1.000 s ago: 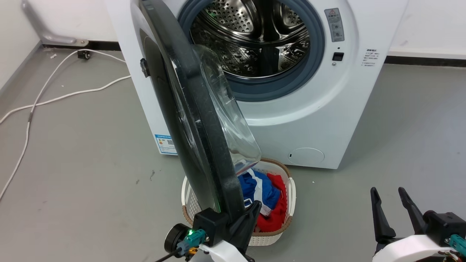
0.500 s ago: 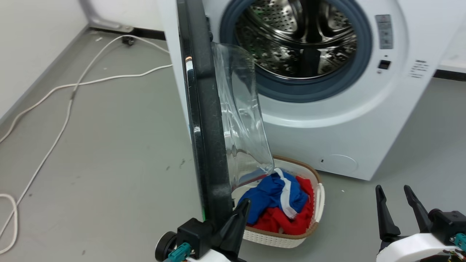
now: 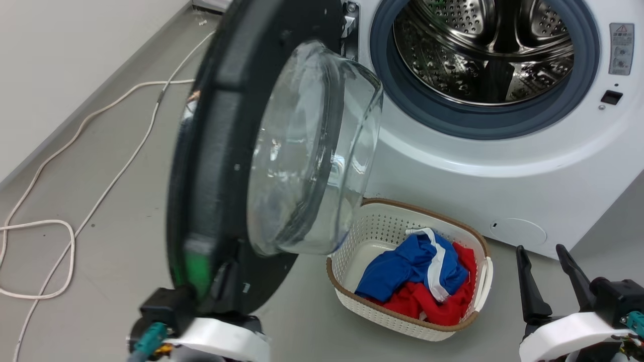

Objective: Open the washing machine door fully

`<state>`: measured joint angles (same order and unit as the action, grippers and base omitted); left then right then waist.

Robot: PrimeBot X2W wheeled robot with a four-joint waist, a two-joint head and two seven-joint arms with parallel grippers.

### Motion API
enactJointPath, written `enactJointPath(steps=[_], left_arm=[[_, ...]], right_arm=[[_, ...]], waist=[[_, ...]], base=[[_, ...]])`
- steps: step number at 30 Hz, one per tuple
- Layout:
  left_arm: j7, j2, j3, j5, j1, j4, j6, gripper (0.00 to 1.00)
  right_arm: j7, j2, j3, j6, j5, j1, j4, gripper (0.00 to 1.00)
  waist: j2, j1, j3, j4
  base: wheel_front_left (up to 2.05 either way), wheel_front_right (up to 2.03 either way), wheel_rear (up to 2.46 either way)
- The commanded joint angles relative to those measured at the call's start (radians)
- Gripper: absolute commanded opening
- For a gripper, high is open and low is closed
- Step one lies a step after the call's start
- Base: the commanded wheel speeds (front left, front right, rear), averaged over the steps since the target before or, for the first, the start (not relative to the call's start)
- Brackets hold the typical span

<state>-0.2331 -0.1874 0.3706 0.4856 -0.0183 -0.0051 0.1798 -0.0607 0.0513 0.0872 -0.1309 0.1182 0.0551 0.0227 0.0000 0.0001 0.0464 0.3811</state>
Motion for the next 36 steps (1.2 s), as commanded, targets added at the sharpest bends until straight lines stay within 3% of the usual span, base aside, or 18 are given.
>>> enactJointPath(steps=[1, 18, 24, 36], left_arm=[[-0.012, -0.022, -0.044, 0.010, -0.012, 0.005, 0.006, 0.00], [-0.034, -0.161, -0.371, 0.041, -0.139, 0.132, -0.063, 0.00], [-0.032, -0.204, -0.467, 0.051, -0.205, 0.254, -0.143, 0.00], [-0.032, -0.229, -0.626, 0.005, -0.282, 0.427, -0.228, 0.00]], right_arm=[[0.007, -0.001, 0.001, 0.000, -0.008, -0.018, -0.010, 1.00], [0.030, 0.023, -0.007, 0.000, 0.004, -0.060, -0.040, 1.00], [0.020, 0.030, -0.015, 0.000, 0.012, -0.089, -0.028, 1.00], [-0.001, 0.034, -0.020, 0.000, 0.018, -0.122, 0.011, 1.00]], waist=[[0.0000, -0.0001, 0.014, -0.004], [0.0000, -0.0001, 0.129, -0.094], [0.0000, -0.0001, 0.172, -0.115], [0.0000, -0.0001, 0.186, -0.141]], base=[[0.00, 0.00, 0.00], [0.00, 0.00, 0.00], [0.00, 0.00, 0.00], [0.00, 0.00, 0.00]])
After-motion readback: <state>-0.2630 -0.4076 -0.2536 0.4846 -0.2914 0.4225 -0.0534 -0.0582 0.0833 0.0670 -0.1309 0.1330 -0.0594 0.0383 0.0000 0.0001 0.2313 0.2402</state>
